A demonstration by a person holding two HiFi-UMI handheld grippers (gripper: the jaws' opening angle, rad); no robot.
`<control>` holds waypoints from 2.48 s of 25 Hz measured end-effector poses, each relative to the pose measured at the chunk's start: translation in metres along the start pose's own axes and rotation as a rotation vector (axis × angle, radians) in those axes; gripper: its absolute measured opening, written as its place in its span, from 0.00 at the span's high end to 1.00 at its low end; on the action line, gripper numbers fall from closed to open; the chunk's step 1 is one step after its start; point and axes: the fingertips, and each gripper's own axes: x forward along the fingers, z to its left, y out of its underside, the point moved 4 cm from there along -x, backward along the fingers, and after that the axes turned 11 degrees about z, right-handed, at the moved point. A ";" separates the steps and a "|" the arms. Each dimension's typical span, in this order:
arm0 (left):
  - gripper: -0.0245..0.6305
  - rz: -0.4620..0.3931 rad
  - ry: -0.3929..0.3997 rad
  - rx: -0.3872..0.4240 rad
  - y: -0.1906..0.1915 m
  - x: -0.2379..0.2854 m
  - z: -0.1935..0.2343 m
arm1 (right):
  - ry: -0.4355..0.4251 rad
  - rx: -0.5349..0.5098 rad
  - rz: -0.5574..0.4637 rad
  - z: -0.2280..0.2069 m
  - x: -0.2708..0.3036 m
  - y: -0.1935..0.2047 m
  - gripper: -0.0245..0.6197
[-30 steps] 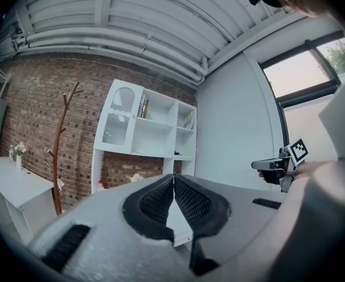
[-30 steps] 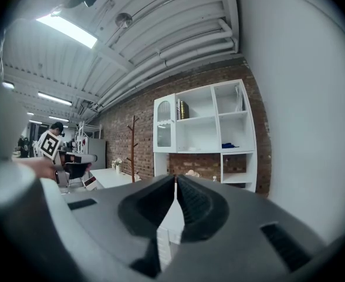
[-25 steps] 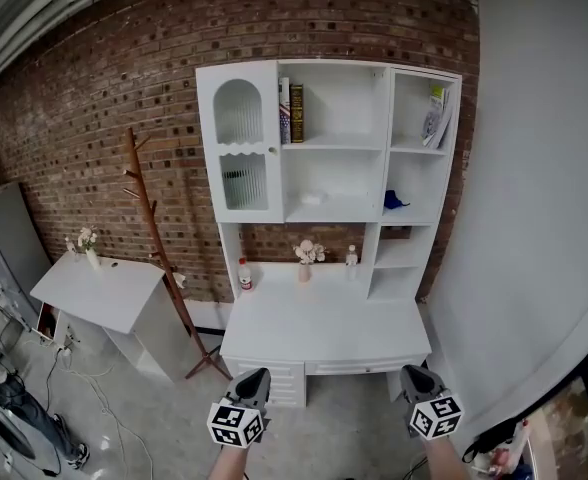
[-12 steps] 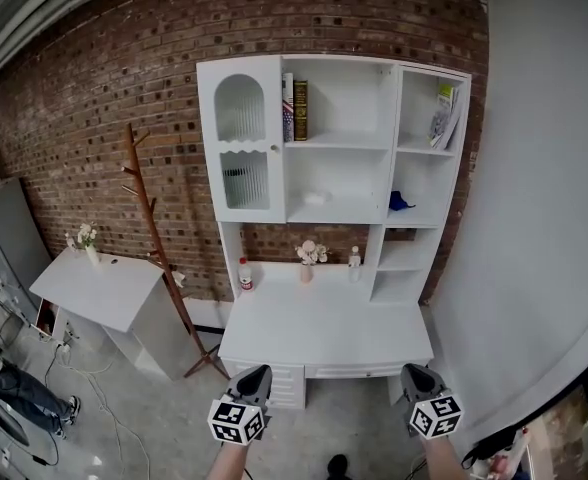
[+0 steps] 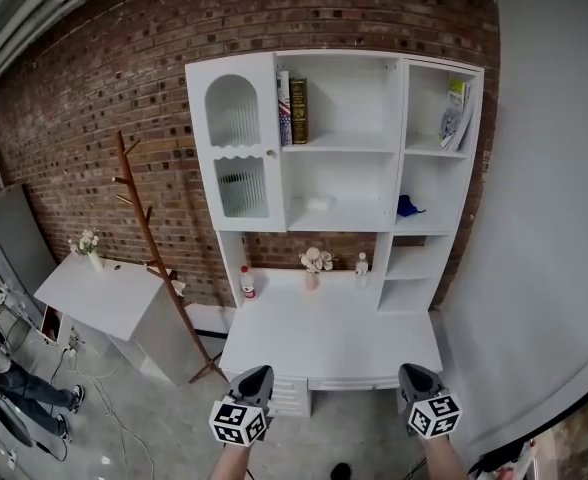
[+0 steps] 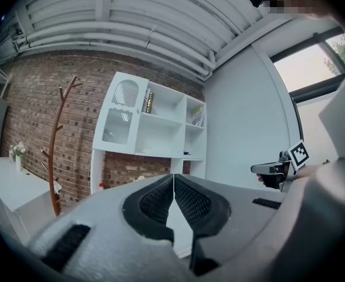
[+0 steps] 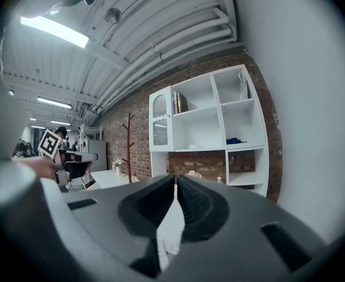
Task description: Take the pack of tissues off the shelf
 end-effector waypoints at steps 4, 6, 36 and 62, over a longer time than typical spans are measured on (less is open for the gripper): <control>0.92 0.008 -0.017 -0.005 -0.004 0.020 0.008 | -0.023 -0.003 -0.001 -0.013 0.026 -0.010 0.91; 0.92 0.010 -0.028 -0.008 -0.006 0.030 0.011 | -0.038 -0.002 -0.001 -0.020 0.038 -0.014 0.91; 0.92 0.044 -0.141 -0.055 -0.016 0.144 0.010 | -0.160 -0.027 0.056 -0.121 0.151 -0.038 0.91; 0.92 0.042 -0.040 -0.049 -0.049 0.253 0.105 | -0.048 -0.031 0.044 -0.139 0.250 -0.081 0.91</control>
